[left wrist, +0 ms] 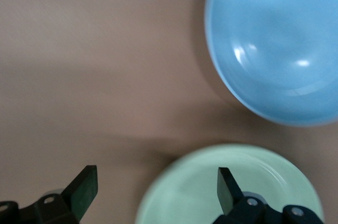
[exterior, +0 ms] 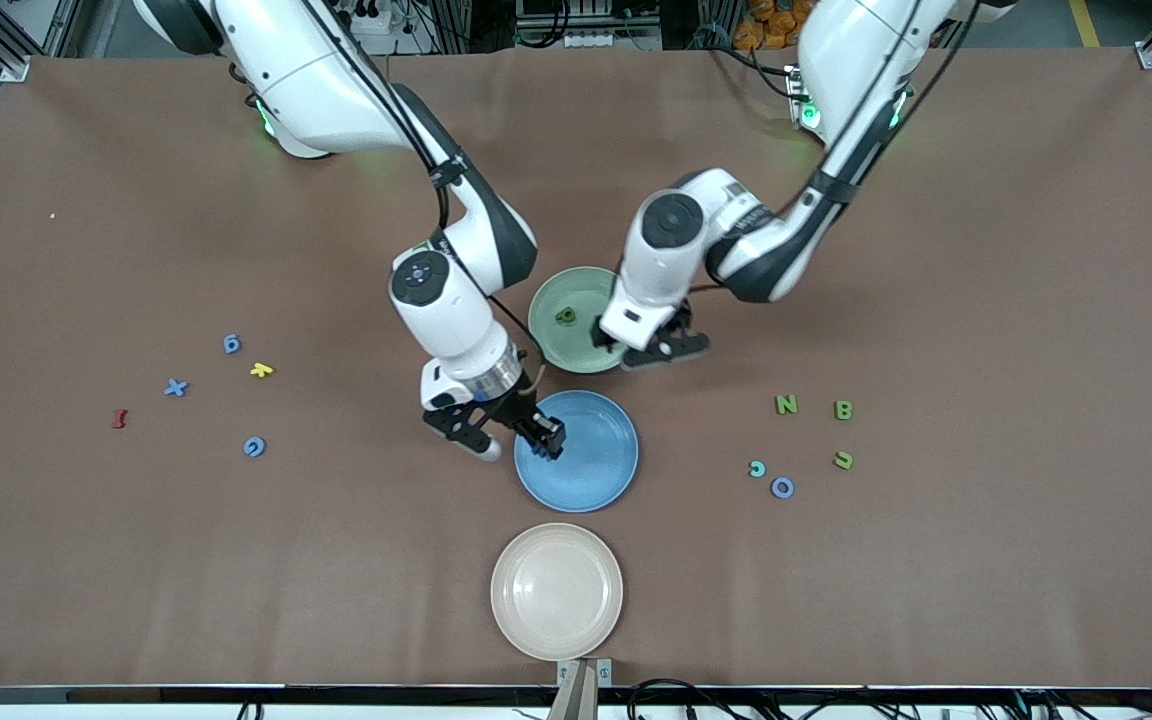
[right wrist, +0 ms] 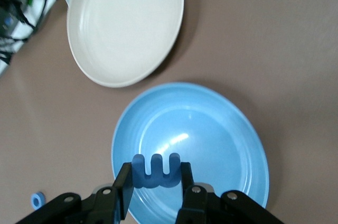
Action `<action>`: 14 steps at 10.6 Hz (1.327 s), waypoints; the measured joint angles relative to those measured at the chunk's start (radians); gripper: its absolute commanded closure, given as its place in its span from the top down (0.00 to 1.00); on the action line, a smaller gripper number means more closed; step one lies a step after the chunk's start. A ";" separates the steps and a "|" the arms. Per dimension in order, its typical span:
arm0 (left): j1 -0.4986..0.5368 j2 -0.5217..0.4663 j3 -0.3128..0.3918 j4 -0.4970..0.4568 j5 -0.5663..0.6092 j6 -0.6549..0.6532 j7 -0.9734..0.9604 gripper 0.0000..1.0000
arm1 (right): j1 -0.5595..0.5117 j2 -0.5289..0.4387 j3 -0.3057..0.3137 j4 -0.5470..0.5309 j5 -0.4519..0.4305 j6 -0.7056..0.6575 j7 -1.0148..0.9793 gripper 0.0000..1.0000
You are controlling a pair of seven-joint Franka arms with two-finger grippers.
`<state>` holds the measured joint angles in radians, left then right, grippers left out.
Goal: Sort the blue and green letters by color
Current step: 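Open the left gripper over the green plate while the right gripper releases E, then grasp green u with the left gripper while the right gripper grasps blue G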
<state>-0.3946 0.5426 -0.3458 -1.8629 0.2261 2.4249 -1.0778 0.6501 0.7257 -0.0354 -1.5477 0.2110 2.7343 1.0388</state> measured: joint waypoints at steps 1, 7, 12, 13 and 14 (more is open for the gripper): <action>0.045 0.000 0.001 0.001 0.000 -0.008 0.061 1.00 | 0.023 0.021 0.001 0.005 0.000 0.002 0.007 0.31; 0.327 0.002 0.008 0.002 0.010 -0.019 0.478 1.00 | 0.054 0.119 -0.010 0.063 0.000 0.011 0.019 1.00; 0.451 0.021 0.006 0.001 0.012 -0.019 0.711 1.00 | -0.052 0.062 -0.020 0.091 -0.003 -0.294 -0.183 1.00; 0.461 0.026 0.006 0.003 0.012 -0.019 0.770 1.00 | -0.096 0.028 -0.023 0.092 -0.004 -0.376 -0.240 1.00; 0.470 0.031 0.006 0.004 0.012 -0.019 0.804 1.00 | -0.144 -0.009 -0.025 0.087 -0.027 -0.441 -0.302 1.00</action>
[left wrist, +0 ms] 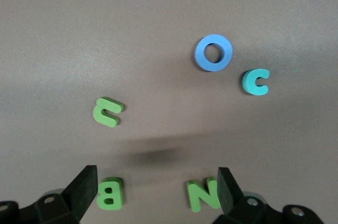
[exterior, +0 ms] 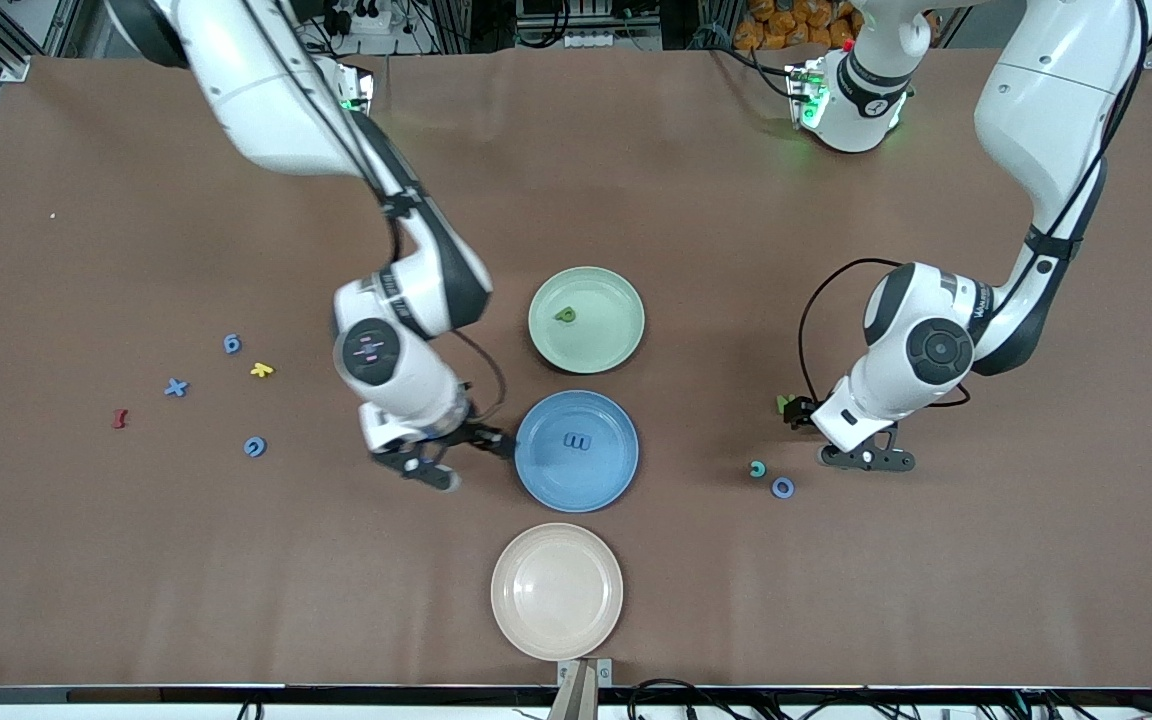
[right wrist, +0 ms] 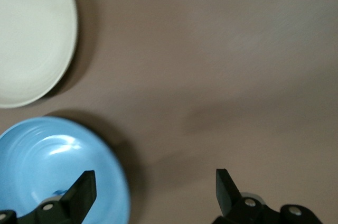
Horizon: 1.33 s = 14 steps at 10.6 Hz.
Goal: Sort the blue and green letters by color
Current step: 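Grasp green u with the left gripper while the right gripper grasps blue G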
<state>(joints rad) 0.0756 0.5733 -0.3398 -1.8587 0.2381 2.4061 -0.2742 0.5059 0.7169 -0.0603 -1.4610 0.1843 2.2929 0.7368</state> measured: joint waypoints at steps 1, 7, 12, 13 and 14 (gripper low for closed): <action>0.005 0.006 0.000 0.005 0.000 0.000 0.010 1.00 | -0.053 -0.041 -0.001 -0.025 -0.040 -0.038 -0.063 1.00; 0.041 0.116 0.021 0.118 0.022 0.002 0.328 1.00 | -0.309 -0.162 -0.004 -0.237 -0.107 -0.045 -0.411 1.00; 0.039 0.150 0.020 0.177 0.023 0.004 0.517 1.00 | -0.454 -0.186 -0.004 -0.406 -0.109 0.175 -0.574 1.00; 0.039 0.156 0.021 0.181 0.023 0.004 0.528 1.00 | -0.467 -0.184 -0.004 -0.425 -0.109 0.202 -0.586 1.00; 0.039 0.163 0.024 0.182 0.023 0.003 0.528 1.00 | -0.468 -0.183 -0.004 -0.434 -0.109 0.211 -0.587 1.00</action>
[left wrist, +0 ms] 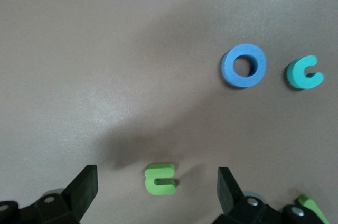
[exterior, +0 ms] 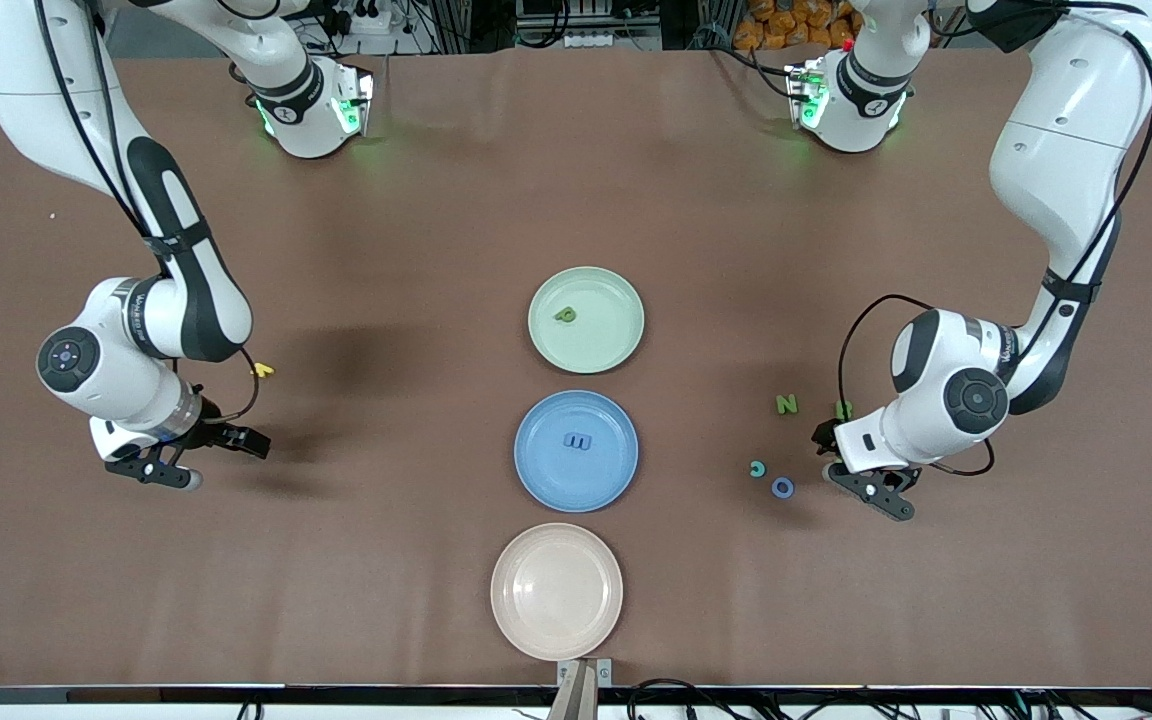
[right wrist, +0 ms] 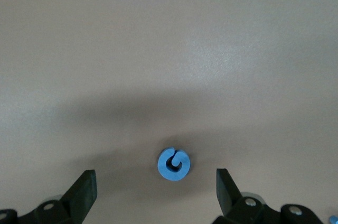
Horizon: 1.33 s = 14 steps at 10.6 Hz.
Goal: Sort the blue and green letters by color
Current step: 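Grasp green u with the left gripper while the right gripper grasps blue G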
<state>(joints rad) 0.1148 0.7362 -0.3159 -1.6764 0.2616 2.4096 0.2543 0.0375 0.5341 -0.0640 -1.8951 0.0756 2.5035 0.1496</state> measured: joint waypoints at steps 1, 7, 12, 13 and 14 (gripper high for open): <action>0.000 0.008 0.003 0.000 0.000 0.000 0.000 1.00 | 0.000 0.000 0.003 -0.014 0.000 0.020 0.000 1.00; -0.006 0.020 0.036 0.001 0.000 0.000 -0.049 1.00 | -0.010 0.070 0.003 -0.059 0.000 0.143 0.000 0.39; -0.026 0.027 0.038 0.001 0.004 -0.001 -0.094 0.00 | -0.011 0.068 0.002 -0.053 0.000 0.143 -0.001 0.09; -0.023 0.027 0.040 0.002 0.008 -0.001 -0.095 0.00 | -0.011 0.069 0.004 -0.052 0.000 0.143 -0.001 0.09; -0.019 0.023 0.042 0.003 0.011 -0.002 -0.095 0.00 | -0.007 0.069 0.008 -0.048 -0.001 0.143 -0.004 0.09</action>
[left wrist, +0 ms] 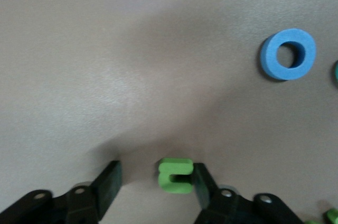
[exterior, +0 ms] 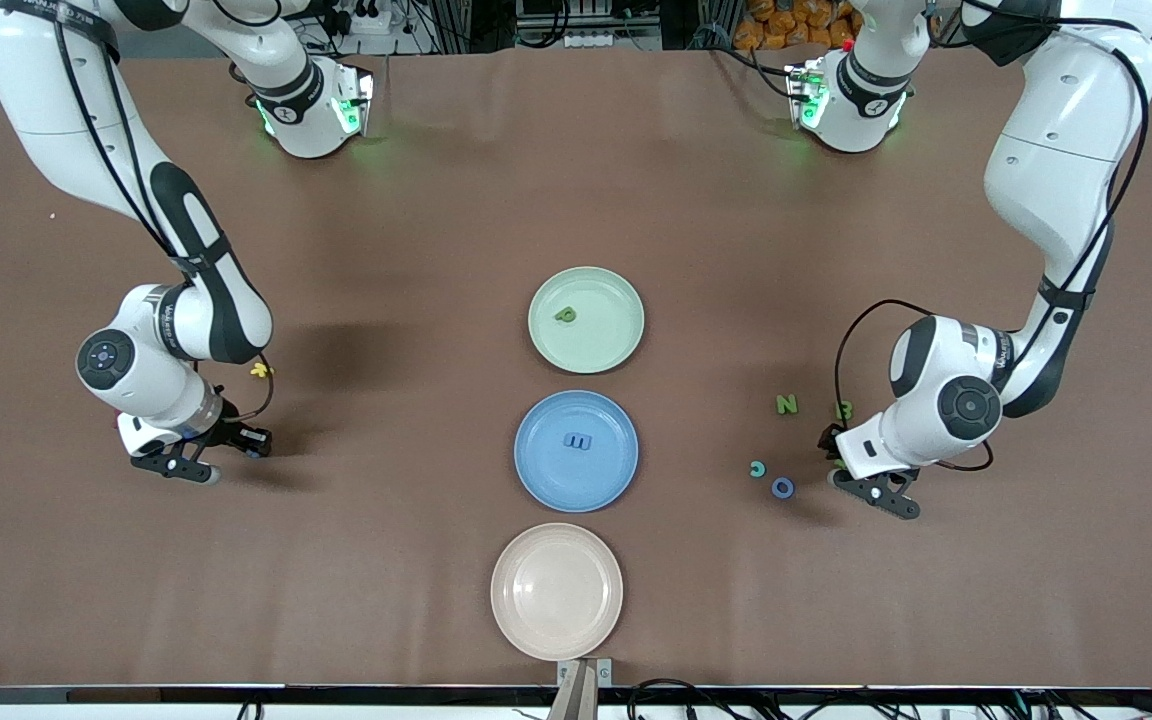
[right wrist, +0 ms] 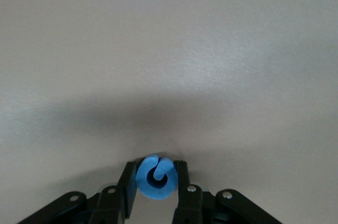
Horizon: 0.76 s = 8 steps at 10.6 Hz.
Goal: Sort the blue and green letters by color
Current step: 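Grasp green u with the left gripper while the right gripper grasps blue G, then place blue G on the blue plate while the left gripper carries u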
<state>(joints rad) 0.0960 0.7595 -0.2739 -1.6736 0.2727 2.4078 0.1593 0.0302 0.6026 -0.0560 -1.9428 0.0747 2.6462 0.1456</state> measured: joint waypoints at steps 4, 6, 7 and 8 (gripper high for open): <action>0.000 -0.004 0.001 0.000 0.006 -0.003 -0.037 0.00 | 0.076 -0.002 0.010 0.080 0.000 -0.054 0.082 0.09; -0.003 -0.004 0.001 0.001 0.009 -0.004 -0.062 0.00 | 0.158 -0.002 0.012 0.127 0.001 -0.075 0.154 0.10; -0.004 -0.004 0.001 0.001 0.009 -0.004 -0.076 0.00 | 0.201 -0.002 0.013 0.146 0.001 -0.077 0.195 0.10; -0.007 -0.004 0.000 0.001 0.009 -0.004 -0.090 0.00 | 0.243 -0.002 0.015 0.163 0.001 -0.078 0.226 0.10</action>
<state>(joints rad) 0.0894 0.7555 -0.2736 -1.6725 0.2815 2.4040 0.0692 0.2731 0.6005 -0.0415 -1.7794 0.0756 2.5681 0.3720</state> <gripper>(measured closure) 0.670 0.652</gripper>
